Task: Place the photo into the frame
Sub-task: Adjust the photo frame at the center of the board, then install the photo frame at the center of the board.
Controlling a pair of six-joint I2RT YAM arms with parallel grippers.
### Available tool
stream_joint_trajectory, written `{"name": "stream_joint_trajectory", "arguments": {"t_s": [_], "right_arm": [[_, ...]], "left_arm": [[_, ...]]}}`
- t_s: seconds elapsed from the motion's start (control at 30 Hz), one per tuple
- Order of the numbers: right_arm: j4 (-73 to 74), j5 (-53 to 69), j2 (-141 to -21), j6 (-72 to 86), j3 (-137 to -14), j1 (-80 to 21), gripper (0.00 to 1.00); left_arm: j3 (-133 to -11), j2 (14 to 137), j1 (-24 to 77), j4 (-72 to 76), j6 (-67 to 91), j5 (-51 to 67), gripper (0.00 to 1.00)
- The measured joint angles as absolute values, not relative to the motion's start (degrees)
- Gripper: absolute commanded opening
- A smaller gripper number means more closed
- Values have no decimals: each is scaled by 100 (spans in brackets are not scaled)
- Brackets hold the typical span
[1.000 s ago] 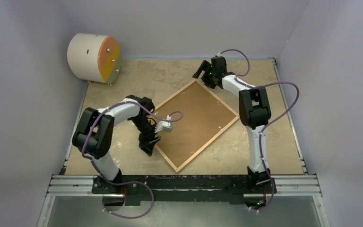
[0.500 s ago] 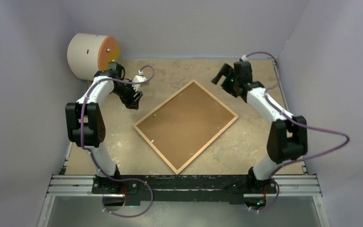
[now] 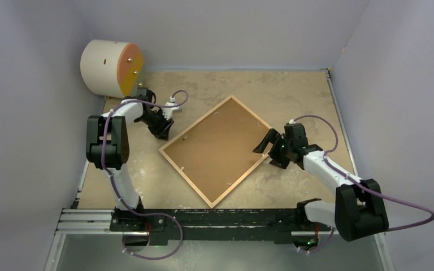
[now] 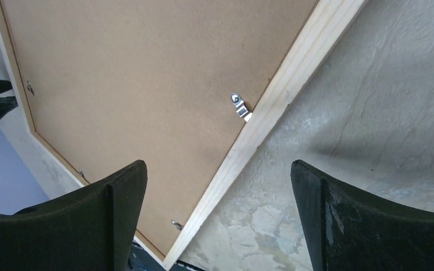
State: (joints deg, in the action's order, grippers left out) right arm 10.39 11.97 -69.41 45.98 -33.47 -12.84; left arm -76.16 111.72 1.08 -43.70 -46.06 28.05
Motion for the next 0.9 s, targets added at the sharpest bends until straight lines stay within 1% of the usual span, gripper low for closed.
{"name": "stream_joint_trajectory", "arguments": {"t_s": [0.1, 0.2, 0.47, 0.6, 0.7, 0.73, 0.9], "right_arm": [[906, 1358, -7102, 4687, -3251, -1284, 99], [687, 1470, -7516, 4757, -3301, -1284, 99], [537, 1247, -8405, 4593, -4115, -1041, 99], [733, 915, -8501, 4427, -4493, -1009, 97], [840, 775, -8499, 4316, -4829, -1022, 92], [843, 698, -8488, 4278, -4917, -1024, 90], [823, 436, -8274, 4250, -5083, -1197, 88]], "left_arm": [[-7363, 11004, 228, -4342, -4606, 2888, 36], [-7078, 10805, 432, -4285, -4626, 2888, 36], [-6381, 10304, 921, -4491, -4860, 3177, 39], [-6154, 10215, 1166, -5004, -5039, 3601, 39], [-6060, 10215, 1236, -5404, -5164, 3841, 39], [-6060, 10215, 1232, -5485, -5170, 3876, 39], [-6313, 10370, 1028, -5568, -5109, 4025, 41]]}}
